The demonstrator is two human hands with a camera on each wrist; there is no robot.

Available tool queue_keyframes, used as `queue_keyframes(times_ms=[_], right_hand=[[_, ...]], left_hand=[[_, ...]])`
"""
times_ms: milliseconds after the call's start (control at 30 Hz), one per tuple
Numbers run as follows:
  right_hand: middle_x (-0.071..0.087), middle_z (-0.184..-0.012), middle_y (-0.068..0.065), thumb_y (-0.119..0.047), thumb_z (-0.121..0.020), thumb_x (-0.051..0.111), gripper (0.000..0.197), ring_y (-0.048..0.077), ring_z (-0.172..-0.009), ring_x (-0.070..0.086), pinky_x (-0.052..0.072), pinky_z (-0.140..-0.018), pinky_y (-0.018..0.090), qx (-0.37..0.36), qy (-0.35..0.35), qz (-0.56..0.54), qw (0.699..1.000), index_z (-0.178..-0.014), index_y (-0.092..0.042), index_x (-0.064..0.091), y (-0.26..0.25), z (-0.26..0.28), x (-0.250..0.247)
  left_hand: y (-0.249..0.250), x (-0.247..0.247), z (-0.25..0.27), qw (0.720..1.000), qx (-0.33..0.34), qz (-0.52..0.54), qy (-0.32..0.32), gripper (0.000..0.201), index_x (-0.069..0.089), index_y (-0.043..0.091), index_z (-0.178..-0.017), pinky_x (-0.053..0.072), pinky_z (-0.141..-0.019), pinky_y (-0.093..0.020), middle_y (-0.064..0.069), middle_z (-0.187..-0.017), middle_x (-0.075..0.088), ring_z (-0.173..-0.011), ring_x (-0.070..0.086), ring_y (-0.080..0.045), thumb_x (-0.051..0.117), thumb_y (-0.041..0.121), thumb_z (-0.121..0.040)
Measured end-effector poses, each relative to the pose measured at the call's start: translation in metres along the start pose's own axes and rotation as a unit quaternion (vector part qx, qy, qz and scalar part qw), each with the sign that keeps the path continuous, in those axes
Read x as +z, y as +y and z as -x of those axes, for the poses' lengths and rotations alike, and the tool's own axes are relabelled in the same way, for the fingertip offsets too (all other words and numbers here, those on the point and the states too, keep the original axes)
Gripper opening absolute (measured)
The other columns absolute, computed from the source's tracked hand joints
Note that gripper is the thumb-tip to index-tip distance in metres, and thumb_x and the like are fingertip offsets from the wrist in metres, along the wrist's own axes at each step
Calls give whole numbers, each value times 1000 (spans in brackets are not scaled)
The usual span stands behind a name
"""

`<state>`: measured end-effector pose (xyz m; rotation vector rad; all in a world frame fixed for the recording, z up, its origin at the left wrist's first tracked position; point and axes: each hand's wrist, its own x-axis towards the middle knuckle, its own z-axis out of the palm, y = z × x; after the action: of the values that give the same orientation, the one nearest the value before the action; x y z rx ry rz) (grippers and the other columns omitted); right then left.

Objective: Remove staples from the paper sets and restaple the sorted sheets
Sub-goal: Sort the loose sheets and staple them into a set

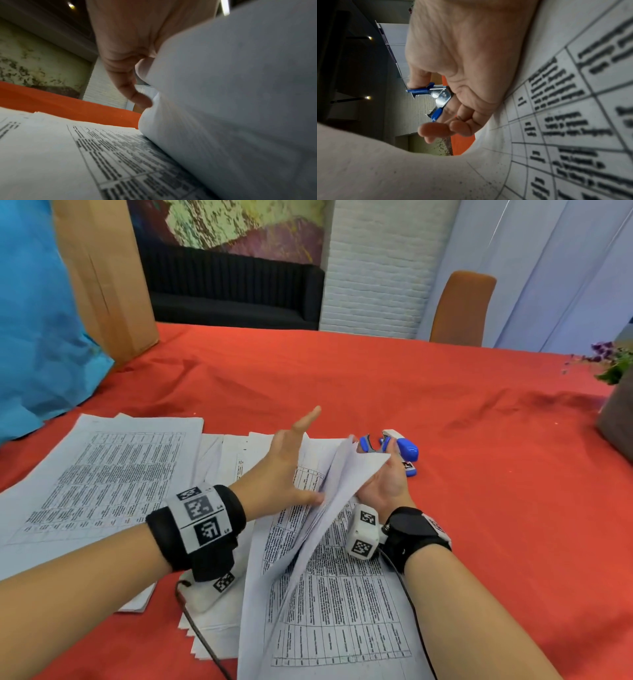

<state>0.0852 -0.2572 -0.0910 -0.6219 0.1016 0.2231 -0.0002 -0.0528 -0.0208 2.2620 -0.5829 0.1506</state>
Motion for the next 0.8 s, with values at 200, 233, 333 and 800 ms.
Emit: queue_keyframes(times_ms=[200,233,333,800], right_hand=[[68,-112,6,-61,-86,48,80,14,-56,55,49,-50,25,-3,-8,4,1000,-143,-4,38,1,1,-1],[70,-107,5,-61,-88,45,76,14,-55,56,49,-50,24,10,-21,15,1000,-139,-5,45,1,3,1],[69,-114,3,-59,-92,40,58,16,-55,59,50,-54,24,40,-63,36,997,-109,-9,64,2,8,6],[53,-65,2,-61,-86,53,52,17,-59,53,48,-63,28,60,-35,82,994,-68,-12,60,3,28,17]], left_hand=[[-9,-7,-3,939,65,-336,-11,68,32,52,-134,-3,-115,-57,3,-156,-2,-145,-13,-22,65,23,-82],[-10,-7,-4,936,58,-345,-33,58,42,49,-127,-6,-114,-58,2,-157,2,-145,-15,-22,60,17,-83],[-18,-3,-6,925,15,-361,-117,50,56,40,-116,-7,-113,-61,-3,-157,2,-145,-17,-26,51,2,-83],[-13,-22,-9,931,-72,-284,-217,68,51,33,-128,25,-110,-46,-10,-145,36,-133,35,-30,31,-13,-82]])
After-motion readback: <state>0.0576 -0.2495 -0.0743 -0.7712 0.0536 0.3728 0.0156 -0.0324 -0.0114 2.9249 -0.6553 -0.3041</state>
